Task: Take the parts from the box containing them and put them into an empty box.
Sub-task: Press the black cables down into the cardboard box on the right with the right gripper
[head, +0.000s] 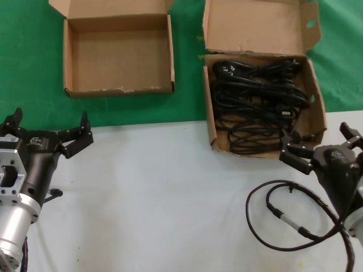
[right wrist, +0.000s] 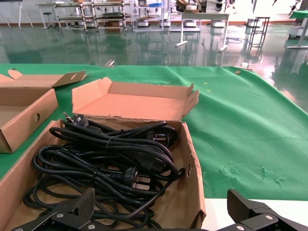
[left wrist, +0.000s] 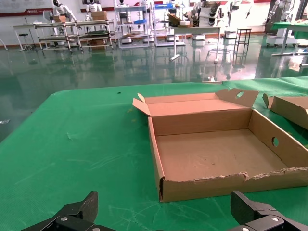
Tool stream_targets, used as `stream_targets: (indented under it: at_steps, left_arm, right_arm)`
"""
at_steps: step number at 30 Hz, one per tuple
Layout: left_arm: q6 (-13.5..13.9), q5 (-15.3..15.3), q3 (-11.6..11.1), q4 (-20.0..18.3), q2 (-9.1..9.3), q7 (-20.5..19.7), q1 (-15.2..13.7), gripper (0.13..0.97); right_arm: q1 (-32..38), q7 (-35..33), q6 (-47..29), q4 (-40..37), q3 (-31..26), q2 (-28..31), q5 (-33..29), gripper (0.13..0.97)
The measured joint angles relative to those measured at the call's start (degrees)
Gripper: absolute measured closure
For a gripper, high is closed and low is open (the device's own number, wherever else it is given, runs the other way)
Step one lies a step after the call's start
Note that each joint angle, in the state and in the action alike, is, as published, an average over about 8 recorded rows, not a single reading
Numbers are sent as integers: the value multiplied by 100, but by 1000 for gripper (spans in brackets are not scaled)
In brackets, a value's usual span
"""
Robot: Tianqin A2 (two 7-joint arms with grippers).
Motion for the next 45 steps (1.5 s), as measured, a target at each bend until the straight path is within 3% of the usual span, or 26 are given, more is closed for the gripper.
stream_targets:
  at_steps: [15, 20, 23, 27, 35, 45]
  left_arm:
    - [0, 0, 0, 0, 0, 0, 0, 194]
    - [0, 0, 0, 0, 0, 0, 0, 272]
    - [0, 0, 0, 0, 0, 0, 0, 318]
    - [0, 0, 0, 0, 0, 0, 0, 318]
    - [0, 0, 0, 0, 0, 0, 0, 506]
    - [0, 1, 0, 0, 0, -1, 0, 714]
  right_arm:
    - [0, 0, -1, 0, 0, 0, 0, 129]
    - [-12, -5, -29, 38, -30, 47, -10, 129]
    - [-24, -33, -101, 119, -100, 166, -53, 129]
    - [6, -83, -263, 271, -285, 517, -209, 129]
    - [570, 40, -965, 359, -798, 1585, -1078, 129]
    - [2092, -30, -2510, 105, -1436, 2370, -1998, 129]
